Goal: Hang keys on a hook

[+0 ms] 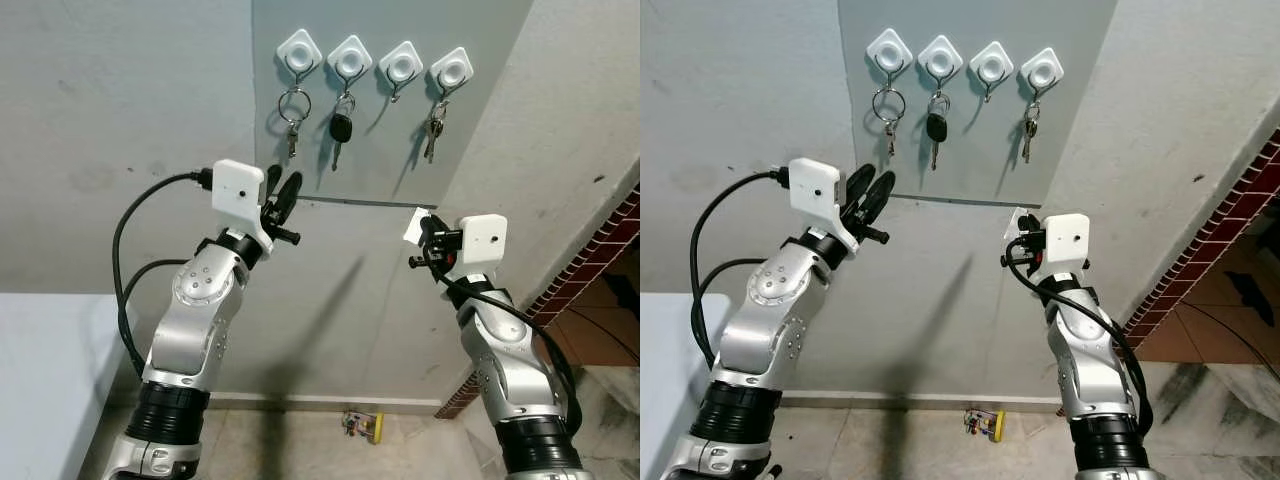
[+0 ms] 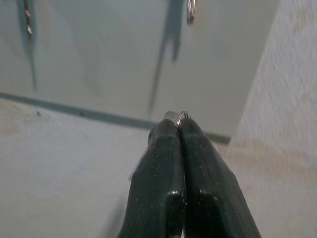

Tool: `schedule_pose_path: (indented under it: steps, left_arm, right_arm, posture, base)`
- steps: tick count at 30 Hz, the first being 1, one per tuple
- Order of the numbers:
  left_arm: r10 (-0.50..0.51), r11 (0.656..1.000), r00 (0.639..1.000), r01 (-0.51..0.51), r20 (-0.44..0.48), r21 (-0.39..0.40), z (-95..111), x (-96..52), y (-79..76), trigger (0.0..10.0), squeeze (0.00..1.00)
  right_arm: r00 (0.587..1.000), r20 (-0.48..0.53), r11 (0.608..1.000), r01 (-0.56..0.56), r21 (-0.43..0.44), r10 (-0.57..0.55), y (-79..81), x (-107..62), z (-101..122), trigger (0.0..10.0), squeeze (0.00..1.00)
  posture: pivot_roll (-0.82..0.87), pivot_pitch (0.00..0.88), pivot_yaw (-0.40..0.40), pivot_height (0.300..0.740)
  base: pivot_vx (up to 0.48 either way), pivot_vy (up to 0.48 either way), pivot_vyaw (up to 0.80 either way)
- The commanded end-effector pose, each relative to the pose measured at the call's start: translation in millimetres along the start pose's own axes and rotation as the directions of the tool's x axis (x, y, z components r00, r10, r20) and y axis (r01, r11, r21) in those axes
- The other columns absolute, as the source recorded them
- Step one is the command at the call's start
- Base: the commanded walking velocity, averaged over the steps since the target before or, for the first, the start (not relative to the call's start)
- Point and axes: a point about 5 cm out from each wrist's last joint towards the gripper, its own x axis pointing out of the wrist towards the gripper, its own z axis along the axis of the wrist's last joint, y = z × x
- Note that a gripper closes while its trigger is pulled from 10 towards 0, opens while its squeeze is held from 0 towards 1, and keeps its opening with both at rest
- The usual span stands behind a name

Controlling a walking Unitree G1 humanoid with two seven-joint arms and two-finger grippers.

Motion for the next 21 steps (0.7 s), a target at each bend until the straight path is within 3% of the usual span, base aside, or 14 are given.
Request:
schedule_pose_path:
  steps: [1,5,13,18,21]
  left_arm:
    - [-0.069,0.997,0.997,0.068,0.023,0.019,9,4.2,-10.9,10.0,0.0]
    - [-0.149,0.988,0.988,0.148,0.032,0.033,15,3.5,-21.0,10.0,0.0]
    - [-0.183,0.983,0.982,0.182,0.055,0.024,26,3.6,-23.7,10.0,0.0]
    - [-0.211,0.977,0.975,0.209,0.074,0.031,35,6.6,-23.1,10.0,0.0]
    - [-0.216,0.976,0.974,0.214,0.075,0.032,36,7.0,-23.0,10.0,0.0]
  right_arm:
    - [0.998,0.049,0.999,-0.031,-0.016,0.032,1.6,4.9,15,10.0,0.0]
    - [0.993,0.076,0.995,-0.089,-0.037,0.091,4.5,9.0,24,10.0,0.0]
    - [0.98,0.132,0.988,-0.146,-0.041,0.15,5.6,16.2,40,10.0,0.0]
    - [0.942,0.254,0.972,-0.234,0.033,0.218,10.2,27.2,68,10.0,0.0]
    - [0.937,0.271,0.969,-0.242,0.043,0.222,10.5,29.4,73,10.0,0.0]
  posture:
    - [-0.02,0.0,-0.054,0.74]
    - [-0.02,0.0,-0.051,0.74]
    - [-0.02,0.0,-0.045,0.74]
    - [-0.02,0.0,-0.034,0.74]
    - [-0.02,0.0,-0.031,0.74]
  base:
    - [0.0,0.0,0.0]
    - [0.0,0.0,0.0]
    - [0.0,0.0,0.0]
    - [0.0,0.0,0.0]
    - [0.0,0.0,0.0]
